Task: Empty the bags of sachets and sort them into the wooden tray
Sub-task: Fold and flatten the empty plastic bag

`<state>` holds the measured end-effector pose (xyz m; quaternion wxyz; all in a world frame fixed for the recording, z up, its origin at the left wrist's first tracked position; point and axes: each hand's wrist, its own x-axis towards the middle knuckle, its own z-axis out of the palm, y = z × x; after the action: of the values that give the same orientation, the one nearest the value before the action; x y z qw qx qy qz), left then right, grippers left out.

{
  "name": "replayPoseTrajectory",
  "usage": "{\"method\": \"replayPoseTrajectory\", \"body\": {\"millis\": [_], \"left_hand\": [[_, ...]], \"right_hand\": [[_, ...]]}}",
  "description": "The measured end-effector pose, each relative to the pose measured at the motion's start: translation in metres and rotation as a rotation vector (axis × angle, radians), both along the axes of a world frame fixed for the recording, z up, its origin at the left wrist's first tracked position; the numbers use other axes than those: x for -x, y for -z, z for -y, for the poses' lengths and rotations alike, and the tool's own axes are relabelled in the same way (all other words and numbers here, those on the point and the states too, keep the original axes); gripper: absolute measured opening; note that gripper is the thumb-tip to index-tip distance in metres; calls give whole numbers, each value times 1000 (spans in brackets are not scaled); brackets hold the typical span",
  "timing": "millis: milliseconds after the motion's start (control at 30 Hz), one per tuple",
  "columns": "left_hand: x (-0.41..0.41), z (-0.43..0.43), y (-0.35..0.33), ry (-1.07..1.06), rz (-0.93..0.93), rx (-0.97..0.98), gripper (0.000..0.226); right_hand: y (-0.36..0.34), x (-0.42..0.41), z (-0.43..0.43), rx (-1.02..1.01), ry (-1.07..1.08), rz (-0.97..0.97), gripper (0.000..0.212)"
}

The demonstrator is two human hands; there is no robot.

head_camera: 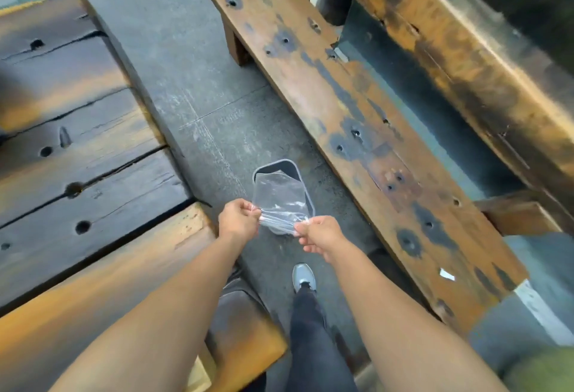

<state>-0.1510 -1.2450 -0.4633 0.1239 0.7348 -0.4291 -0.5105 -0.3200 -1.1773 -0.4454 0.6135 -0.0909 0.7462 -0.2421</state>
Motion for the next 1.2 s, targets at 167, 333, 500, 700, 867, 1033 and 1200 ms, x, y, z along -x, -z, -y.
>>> {"method": "replayPoseTrajectory", "body": {"millis": [167,333,500,700,867,1033,1200], "left_hand": [[34,5,-1,70,65,-44,12],[55,17,23,98,131,-107,13],[78,44,76,143,229,-167,12],[112,82,175,102,273,-178,13],[130,91,253,73,307,-215,12],[130,91,317,62,366,-226,16],[117,99,357,42,363,-214,19]], "right_hand": [[13,32,0,-61,30,2,14],[38,50,11,-116,57,33,9],[97,64,27,-275,245,190,6],[202,71,48,-381,318,319,6],[281,69,58,-458,405,393,15],[343,56,71,-492,468,466,15],[379,40,76,-467,459,433,12]]}}
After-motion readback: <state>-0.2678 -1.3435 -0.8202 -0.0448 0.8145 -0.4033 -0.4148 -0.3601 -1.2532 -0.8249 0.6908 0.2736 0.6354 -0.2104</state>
